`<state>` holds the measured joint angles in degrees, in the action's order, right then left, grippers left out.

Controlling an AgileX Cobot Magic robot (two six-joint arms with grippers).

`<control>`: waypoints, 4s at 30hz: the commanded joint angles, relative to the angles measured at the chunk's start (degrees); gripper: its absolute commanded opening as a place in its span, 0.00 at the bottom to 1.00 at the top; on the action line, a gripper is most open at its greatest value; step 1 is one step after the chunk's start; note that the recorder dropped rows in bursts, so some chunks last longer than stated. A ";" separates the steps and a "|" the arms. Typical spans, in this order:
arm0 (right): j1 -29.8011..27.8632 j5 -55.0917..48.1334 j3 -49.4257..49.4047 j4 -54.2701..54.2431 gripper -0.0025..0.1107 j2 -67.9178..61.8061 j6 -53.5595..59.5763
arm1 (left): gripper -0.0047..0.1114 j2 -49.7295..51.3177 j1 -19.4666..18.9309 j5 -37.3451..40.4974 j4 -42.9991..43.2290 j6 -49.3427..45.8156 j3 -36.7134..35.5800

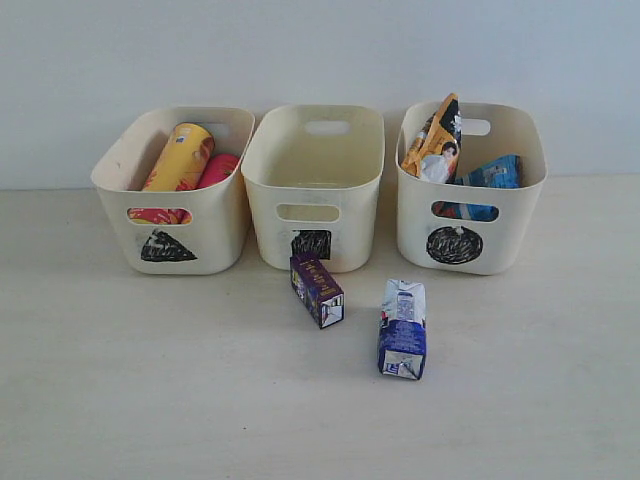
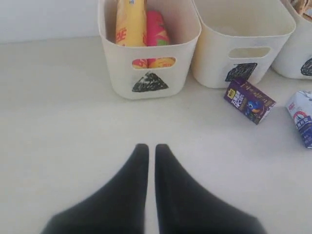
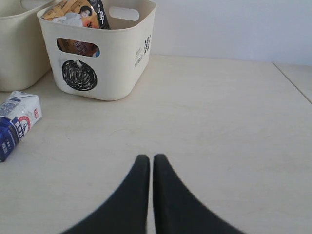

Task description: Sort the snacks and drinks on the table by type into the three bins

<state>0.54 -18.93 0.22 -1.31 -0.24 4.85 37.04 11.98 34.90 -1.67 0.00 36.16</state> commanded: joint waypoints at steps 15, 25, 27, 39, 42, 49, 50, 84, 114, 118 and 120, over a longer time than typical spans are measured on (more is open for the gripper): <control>0.02 0.21 -0.22 -0.16 0.02 0.24 0.15 | 0.07 -24.59 -0.25 -29.27 6.03 -1.09 -28.55; 0.02 0.21 -0.22 -0.16 0.02 0.24 0.15 | 0.07 -36.16 -4.88 -27.36 4.84 0.61 -36.16; 0.02 0.21 -0.22 -0.16 0.02 0.24 0.15 | 0.07 -37.04 -5.57 -24.67 4.42 0.61 -36.16; 0.02 0.21 -0.22 -0.16 0.02 0.24 0.15 | 0.07 -37.04 -5.68 -18.78 3.59 0.50 -36.16; 0.02 0.21 -0.22 -0.16 0.02 0.24 0.15 | 0.07 -37.04 -5.68 -18.78 3.61 0.50 -36.16; 0.02 0.21 -0.22 -0.16 0.02 0.24 0.15 | 0.07 -37.04 -5.68 -18.78 3.61 0.50 -36.16; 0.02 0.21 -0.22 -0.16 0.02 0.24 0.15 | 0.07 -37.04 -5.68 -18.78 3.61 0.50 -36.16; 0.02 30.51 20.94 9.92 0.02 -10.07 -31.04 | 0.07 -37.04 -5.68 -18.94 3.61 0.50 -36.16; 5.30 -25.42 51.57 -16.43 0.02 -58.09 17.74 | 0.07 -37.04 -5.68 -19.04 3.61 0.50 -36.16; 13.17 -21.57 51.57 -11.15 0.02 -61.37 12.30 | 0.07 -37.04 -5.68 -19.04 3.61 0.50 -36.16; 16.70 -20.65 51.57 -5.70 0.02 -63.29 6.59 | 0.07 -37.04 -5.68 -19.04 3.61 0.50 -36.16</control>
<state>13.08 -41.67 51.30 -13.44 -61.24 17.64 0.19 6.44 16.06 2.46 0.00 0.19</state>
